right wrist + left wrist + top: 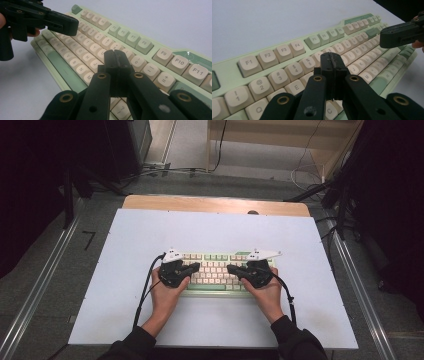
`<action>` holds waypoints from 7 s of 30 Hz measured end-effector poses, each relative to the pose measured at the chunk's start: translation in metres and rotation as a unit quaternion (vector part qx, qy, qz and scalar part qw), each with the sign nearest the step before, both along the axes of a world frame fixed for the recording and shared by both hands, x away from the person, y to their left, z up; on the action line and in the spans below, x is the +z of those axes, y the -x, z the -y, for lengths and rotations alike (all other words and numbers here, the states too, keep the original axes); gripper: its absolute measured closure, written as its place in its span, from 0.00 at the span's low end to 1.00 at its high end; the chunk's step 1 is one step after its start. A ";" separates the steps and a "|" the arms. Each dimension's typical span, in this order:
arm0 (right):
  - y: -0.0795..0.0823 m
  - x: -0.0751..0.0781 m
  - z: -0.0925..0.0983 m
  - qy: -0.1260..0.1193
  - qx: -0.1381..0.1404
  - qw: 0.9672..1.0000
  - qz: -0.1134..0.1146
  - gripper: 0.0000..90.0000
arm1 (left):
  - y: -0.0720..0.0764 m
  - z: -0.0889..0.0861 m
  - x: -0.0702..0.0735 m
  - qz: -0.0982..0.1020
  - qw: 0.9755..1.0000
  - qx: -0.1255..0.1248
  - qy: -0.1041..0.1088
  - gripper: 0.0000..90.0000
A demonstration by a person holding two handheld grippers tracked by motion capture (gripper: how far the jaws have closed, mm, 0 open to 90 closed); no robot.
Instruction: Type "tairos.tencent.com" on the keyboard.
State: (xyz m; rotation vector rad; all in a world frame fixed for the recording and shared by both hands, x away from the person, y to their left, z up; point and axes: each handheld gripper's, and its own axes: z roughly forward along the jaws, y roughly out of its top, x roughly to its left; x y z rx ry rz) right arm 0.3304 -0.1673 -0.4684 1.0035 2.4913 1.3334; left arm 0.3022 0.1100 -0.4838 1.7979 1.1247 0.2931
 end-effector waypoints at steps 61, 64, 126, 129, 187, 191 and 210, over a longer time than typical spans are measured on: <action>0.001 -0.003 -0.007 0.005 0.005 1.000 -0.002 0.98 | 0.015 -0.043 -0.012 -0.025 0.999 0.036 -0.030 1.00; 0.001 -0.002 -0.007 0.005 0.005 1.000 -0.002 0.98 | 0.015 -0.043 -0.012 -0.025 0.999 0.036 -0.030 1.00; -0.014 -0.017 -0.038 0.042 -0.007 0.999 0.003 0.98 | 0.018 -0.043 -0.009 -0.010 0.999 0.039 -0.007 1.00; -0.014 -0.018 -0.039 0.043 -0.007 0.999 0.000 0.98 | 0.018 -0.042 -0.009 -0.010 0.999 0.039 -0.006 1.00; -0.006 -0.003 -0.022 0.021 -0.014 1.000 0.009 0.98 | 0.004 -0.019 -0.001 -0.005 1.000 0.011 -0.009 1.00; -0.006 -0.003 -0.022 0.019 -0.013 1.000 0.009 0.98 | 0.000 -0.017 -0.004 -0.008 1.000 0.012 0.001 1.00; -0.006 -0.004 -0.023 0.020 -0.012 1.000 0.009 0.98 | -0.009 -0.005 -0.008 -0.007 1.000 0.006 -0.004 1.00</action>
